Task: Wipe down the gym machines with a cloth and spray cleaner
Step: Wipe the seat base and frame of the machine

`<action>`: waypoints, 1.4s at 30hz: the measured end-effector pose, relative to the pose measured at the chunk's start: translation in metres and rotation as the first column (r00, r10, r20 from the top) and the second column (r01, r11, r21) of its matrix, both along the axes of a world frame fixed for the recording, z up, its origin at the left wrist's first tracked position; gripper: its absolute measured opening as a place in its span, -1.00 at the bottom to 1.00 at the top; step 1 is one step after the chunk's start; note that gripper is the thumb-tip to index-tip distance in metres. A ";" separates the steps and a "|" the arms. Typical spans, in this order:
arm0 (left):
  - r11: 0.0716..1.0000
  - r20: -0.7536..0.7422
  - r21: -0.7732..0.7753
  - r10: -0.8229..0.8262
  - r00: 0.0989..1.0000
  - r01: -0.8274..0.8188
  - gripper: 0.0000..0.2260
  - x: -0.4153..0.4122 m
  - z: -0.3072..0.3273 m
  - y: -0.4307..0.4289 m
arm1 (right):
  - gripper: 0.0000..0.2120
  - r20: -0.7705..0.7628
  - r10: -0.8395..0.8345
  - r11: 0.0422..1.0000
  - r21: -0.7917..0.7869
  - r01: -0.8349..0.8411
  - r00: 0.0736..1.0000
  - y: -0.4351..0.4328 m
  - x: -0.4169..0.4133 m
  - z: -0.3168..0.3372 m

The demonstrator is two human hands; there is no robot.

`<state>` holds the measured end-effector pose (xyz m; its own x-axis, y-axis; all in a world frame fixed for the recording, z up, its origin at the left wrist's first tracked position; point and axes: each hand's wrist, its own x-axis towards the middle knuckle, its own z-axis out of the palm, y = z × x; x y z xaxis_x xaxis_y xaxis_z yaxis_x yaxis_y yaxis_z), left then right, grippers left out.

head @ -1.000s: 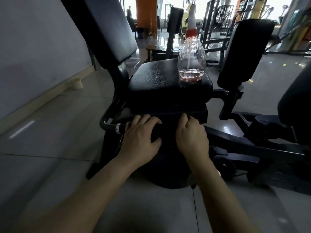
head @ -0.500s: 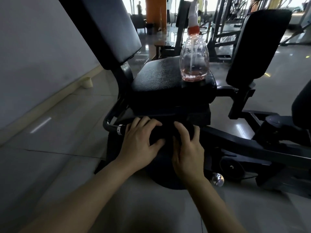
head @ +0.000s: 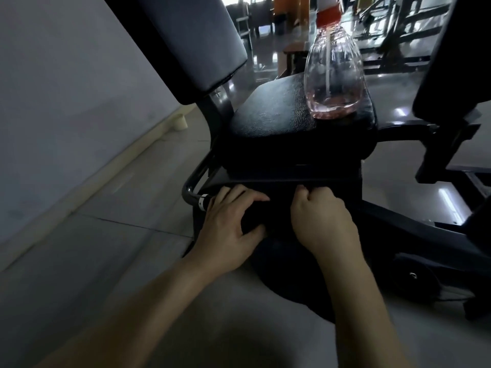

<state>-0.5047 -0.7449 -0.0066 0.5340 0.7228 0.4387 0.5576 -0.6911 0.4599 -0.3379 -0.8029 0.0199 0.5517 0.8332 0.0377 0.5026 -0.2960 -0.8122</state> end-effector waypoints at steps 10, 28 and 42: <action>0.993 -0.012 0.046 -0.108 0.994 0.108 -0.64 -0.007 0.001 0.019 | -0.70 0.148 -0.211 0.777 0.626 0.074 0.966 -0.003 -0.041 -0.046; 0.895 0.147 0.297 -0.387 0.910 0.333 -0.65 0.000 -0.013 0.058 | -0.68 -0.016 -0.269 0.963 0.017 0.269 0.963 0.002 -0.018 0.001; 0.930 0.027 0.262 -0.272 0.962 0.256 -0.65 -0.005 0.001 0.041 | -0.52 0.721 -0.139 0.890 0.392 -0.234 0.679 -0.019 -0.014 -0.045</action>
<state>-0.5098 -0.7035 -0.0053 0.6564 0.4196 0.6270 0.3148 -0.9076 0.2778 -0.3519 -0.8215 -0.0249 0.1534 0.6480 0.7460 0.9758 0.0196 -0.2177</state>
